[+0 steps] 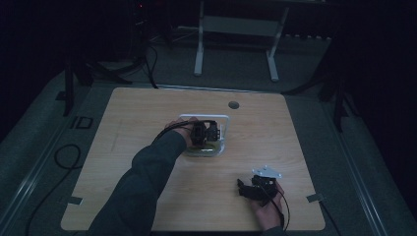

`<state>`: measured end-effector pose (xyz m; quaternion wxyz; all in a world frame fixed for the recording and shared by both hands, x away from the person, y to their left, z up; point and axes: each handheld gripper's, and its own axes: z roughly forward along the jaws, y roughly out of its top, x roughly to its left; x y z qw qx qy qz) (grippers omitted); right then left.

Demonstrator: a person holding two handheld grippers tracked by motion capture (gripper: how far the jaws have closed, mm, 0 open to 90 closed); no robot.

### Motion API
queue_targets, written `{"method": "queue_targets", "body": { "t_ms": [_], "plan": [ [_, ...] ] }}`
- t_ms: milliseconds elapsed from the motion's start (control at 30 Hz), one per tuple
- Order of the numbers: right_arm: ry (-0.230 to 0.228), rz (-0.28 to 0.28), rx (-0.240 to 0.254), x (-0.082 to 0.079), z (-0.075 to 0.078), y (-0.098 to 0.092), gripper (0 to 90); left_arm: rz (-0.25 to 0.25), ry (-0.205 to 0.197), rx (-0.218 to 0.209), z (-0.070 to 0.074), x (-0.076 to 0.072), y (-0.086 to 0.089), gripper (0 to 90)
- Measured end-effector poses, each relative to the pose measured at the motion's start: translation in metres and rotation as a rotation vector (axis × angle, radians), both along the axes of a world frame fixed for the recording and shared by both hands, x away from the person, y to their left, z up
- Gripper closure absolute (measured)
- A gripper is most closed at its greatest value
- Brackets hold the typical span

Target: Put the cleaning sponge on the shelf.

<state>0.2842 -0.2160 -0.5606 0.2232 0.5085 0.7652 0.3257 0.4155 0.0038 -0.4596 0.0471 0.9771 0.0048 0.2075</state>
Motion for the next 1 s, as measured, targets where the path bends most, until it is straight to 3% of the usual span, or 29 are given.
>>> {"method": "queue_targets", "body": {
  "t_ms": [500,700,933,1000],
  "plan": [
    [0.001,0.000,0.002,0.000,0.000,0.000,15.1,0.034,0.015,-0.023,0.009,-0.005,0.002,55.8],
    [0.002,0.000,0.002,0.000,0.000,0.000,15.1,0.053,0.030,-0.078,0.024,-0.011,0.006,54.2],
    [0.002,-0.001,0.002,0.000,0.000,0.000,15.1,0.064,0.079,-0.156,0.046,-0.025,0.016,52.5],
    [0.002,-0.001,0.002,0.000,0.000,0.000,15.1,0.088,0.086,-0.186,0.053,-0.028,0.021,52.3]
  ]
}}
